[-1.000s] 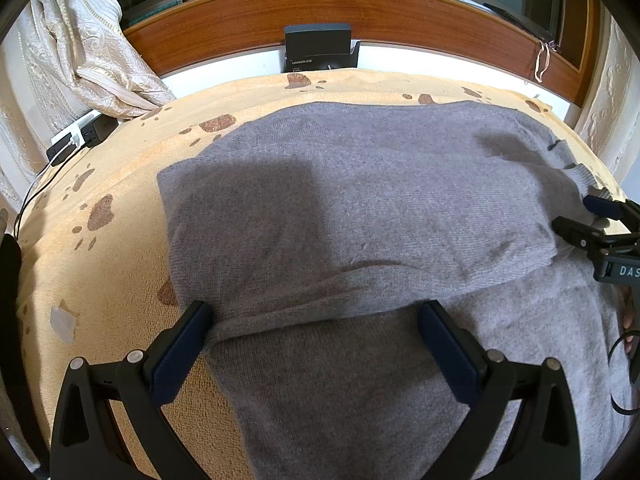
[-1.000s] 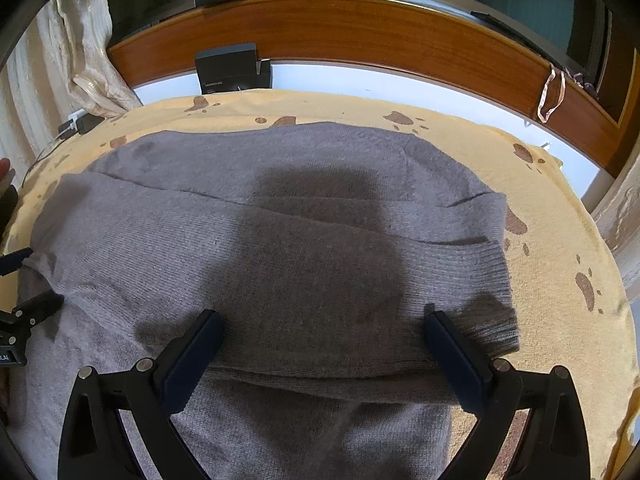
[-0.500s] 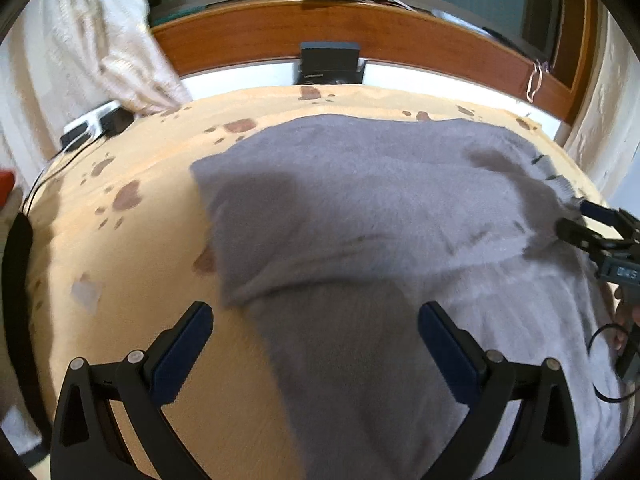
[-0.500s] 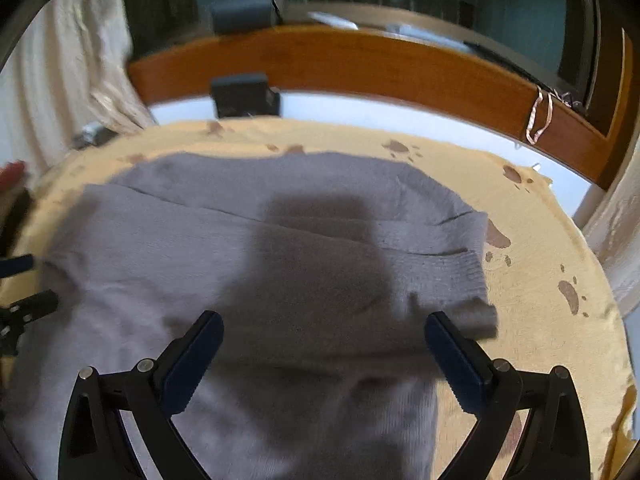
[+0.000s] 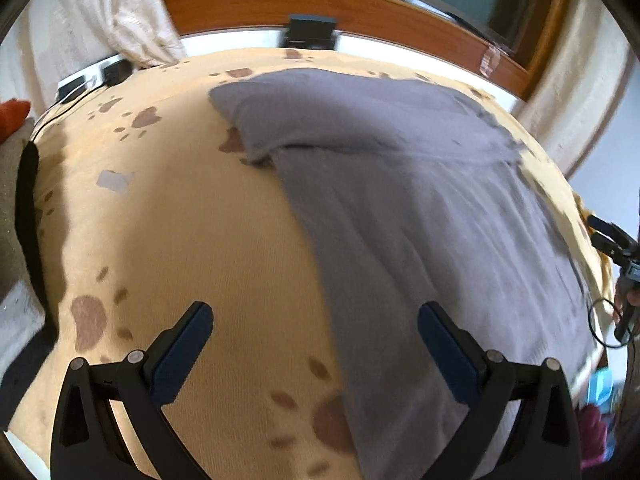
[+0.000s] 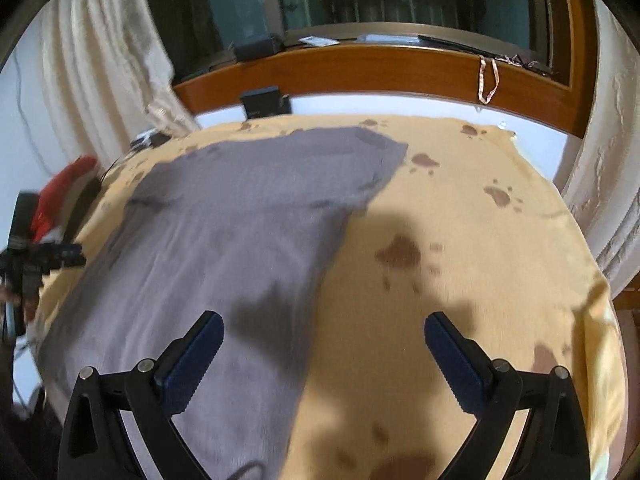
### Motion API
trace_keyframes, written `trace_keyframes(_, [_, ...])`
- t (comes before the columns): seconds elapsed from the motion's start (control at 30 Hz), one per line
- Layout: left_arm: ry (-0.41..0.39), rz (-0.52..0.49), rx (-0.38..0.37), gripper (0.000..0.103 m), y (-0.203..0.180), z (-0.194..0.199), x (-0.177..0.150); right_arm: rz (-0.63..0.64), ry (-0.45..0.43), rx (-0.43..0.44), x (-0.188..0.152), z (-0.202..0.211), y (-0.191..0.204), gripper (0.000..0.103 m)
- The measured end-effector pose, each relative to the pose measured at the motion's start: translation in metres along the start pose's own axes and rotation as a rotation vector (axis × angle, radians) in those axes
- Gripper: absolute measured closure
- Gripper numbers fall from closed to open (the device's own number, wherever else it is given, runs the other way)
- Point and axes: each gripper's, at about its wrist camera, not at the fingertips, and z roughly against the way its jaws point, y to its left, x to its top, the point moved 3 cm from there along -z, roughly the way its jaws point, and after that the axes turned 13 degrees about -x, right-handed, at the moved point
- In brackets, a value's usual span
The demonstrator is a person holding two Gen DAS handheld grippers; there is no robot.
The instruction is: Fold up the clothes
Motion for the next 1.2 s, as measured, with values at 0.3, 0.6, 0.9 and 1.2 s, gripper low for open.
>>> trace_keyframes(0.3, [0.071,-0.057,-0.114,0.0,-0.037,0.015,-0.038,0.078,0.016,0.045,-0.045,0.023,0.032,0.017])
trace_keyframes(0.6, [0.143,0.012,-0.231,0.0,-0.047,0.022,-0.067,0.125,0.037,0.054,-0.067,0.028,0.047,0.034])
trace_keyframes(0.9, [0.193,0.079,-0.318,0.009,-0.054,0.029,-0.081,0.094,0.045,0.018,-0.08,0.03,0.04,0.036])
trace_keyframes(1.2, [0.236,0.234,-0.422,0.009,-0.048,0.04,-0.1,0.049,0.04,0.043,-0.083,0.028,0.033,0.036])
